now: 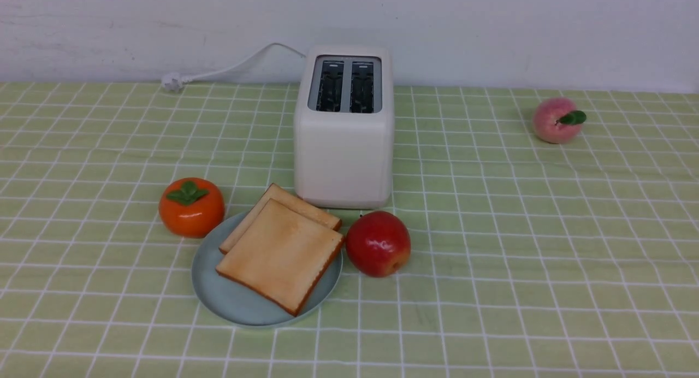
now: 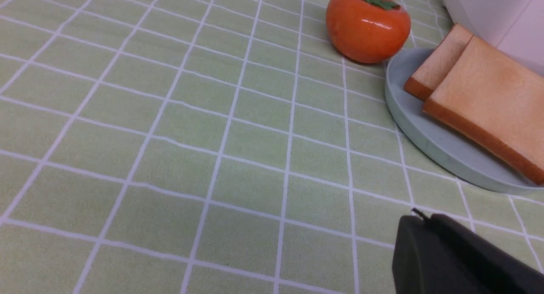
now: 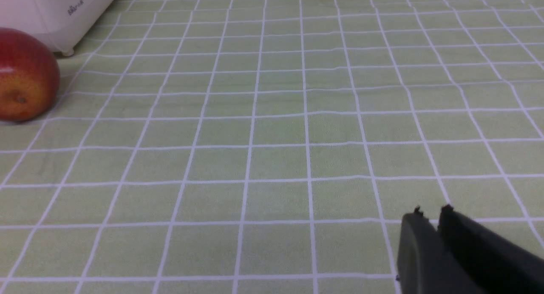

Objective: Take toasted bread from bread machine on green coffee tablecloth place on plate.

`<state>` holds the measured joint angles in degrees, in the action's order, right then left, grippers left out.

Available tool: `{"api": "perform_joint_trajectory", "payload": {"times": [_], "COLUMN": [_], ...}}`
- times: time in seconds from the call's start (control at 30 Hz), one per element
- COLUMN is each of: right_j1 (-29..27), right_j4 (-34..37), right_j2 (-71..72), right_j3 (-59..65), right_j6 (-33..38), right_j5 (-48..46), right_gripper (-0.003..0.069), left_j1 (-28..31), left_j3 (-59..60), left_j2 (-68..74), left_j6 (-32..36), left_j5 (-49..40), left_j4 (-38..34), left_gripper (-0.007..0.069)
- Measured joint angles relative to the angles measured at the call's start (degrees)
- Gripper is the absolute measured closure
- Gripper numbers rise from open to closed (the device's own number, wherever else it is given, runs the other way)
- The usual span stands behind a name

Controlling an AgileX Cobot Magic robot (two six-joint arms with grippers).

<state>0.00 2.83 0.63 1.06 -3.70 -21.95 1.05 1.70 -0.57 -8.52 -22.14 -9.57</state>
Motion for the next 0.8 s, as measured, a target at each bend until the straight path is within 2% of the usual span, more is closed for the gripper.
{"api": "perform_joint_trajectory", "payload": {"times": [0.8], "right_j1": [0.0], "right_j4": [0.0], "right_j2": [0.0], "right_j3": [0.0], "right_j6": [0.0], "right_j5": [0.0], "right_gripper": [0.0578], "left_j1": [0.0], "left_j3": [0.0], "left_j2": [0.0], "left_j6": [0.0], "left_j5": [0.0], "left_j4": [0.0], "left_gripper": [0.0632]}}
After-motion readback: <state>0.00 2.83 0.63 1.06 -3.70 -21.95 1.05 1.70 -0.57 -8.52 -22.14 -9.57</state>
